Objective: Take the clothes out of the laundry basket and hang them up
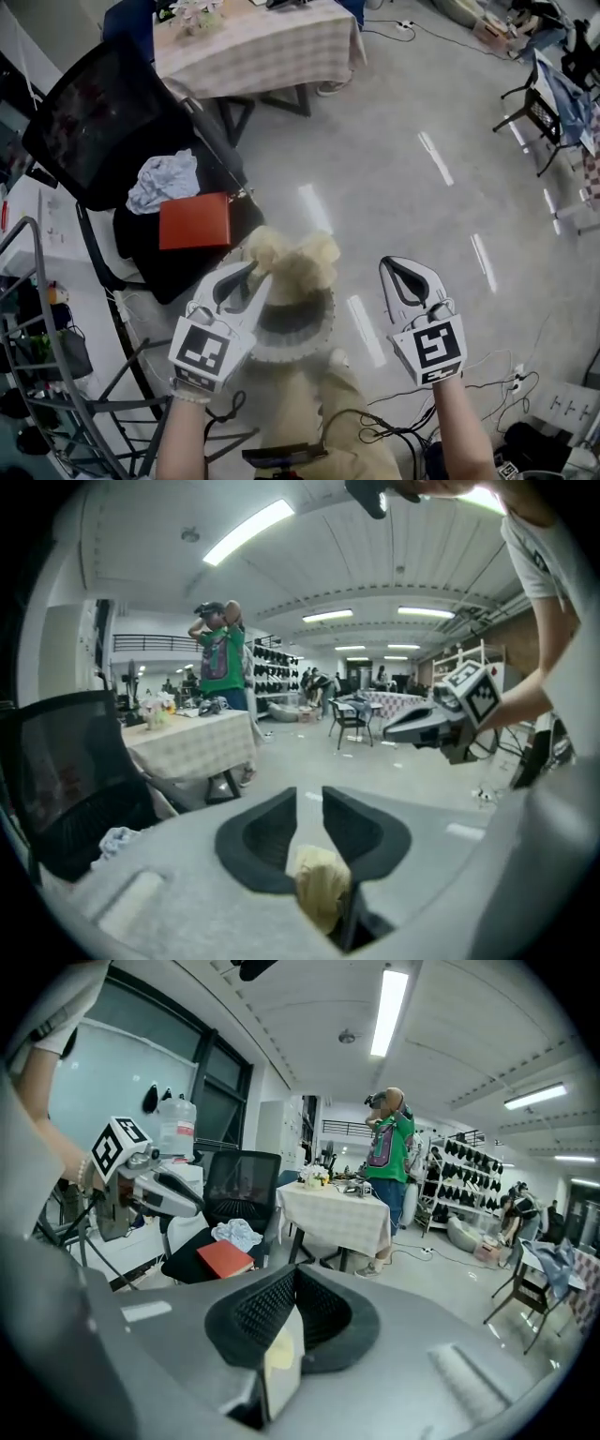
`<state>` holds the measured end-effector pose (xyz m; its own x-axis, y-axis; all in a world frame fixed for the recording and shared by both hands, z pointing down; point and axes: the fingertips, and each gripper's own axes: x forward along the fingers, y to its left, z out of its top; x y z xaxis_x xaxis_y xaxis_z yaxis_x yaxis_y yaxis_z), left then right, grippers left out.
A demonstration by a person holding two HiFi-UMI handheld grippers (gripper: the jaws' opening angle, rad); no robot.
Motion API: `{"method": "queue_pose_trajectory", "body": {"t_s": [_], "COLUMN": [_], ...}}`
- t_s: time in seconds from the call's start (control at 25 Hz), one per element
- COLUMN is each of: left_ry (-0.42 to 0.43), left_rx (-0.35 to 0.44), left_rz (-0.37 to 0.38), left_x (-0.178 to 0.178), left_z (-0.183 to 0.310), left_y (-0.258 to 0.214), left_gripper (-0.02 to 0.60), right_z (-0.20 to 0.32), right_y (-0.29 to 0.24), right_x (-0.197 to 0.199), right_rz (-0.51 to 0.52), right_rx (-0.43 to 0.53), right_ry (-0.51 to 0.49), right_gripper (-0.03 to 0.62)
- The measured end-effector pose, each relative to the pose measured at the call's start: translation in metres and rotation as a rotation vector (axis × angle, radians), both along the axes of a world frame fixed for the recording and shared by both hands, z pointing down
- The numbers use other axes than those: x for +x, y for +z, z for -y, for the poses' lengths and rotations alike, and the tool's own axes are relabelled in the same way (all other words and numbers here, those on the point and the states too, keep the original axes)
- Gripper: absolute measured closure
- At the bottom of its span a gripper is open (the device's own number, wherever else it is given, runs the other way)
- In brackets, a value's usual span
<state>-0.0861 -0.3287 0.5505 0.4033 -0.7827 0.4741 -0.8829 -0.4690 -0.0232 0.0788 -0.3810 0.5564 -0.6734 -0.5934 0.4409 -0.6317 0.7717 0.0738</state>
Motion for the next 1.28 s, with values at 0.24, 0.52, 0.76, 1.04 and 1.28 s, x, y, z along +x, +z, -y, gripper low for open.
{"method": "queue_pose_trajectory", "body": {"t_s": [0.24, 0.52, 0.76, 1.04, 1.28], "left_ry": [0.232, 0.449, 0.626, 0.748, 0.753], "left_rx": [-0.122, -0.262, -0.345, -0.446, -0.478], "left_rz": [0.073, 0.229, 0.437, 0.647, 0.719], "left_x": [0.056, 0.103, 0.125, 0.127, 0.127], "left_z": [0.028, 0.04, 0.041, 0.039, 0.043], "left_y": [0.084, 0.207, 0.3, 0.387, 0.413], "left_gripper": [0.468, 0.442, 0.418, 0.38, 0.386], "right_z": [-0.005, -0.014, -0.026, -0.036, -0.038], "right_y": [0.036, 0.089, 0.134, 0.176, 0.185], "right_x": [0.045, 0.089, 0.117, 0.141, 0.153], "right_rz": [-0.007, -0.026, -0.015, -0.02, -0.029], "right_rx": [-0.043, -0.081, -0.129, -0.172, -0.186], "right_ry": [0.092, 0.175, 0.243, 0.273, 0.294], "right_gripper": [0.591, 0.591, 0.591, 0.591, 0.591]}}
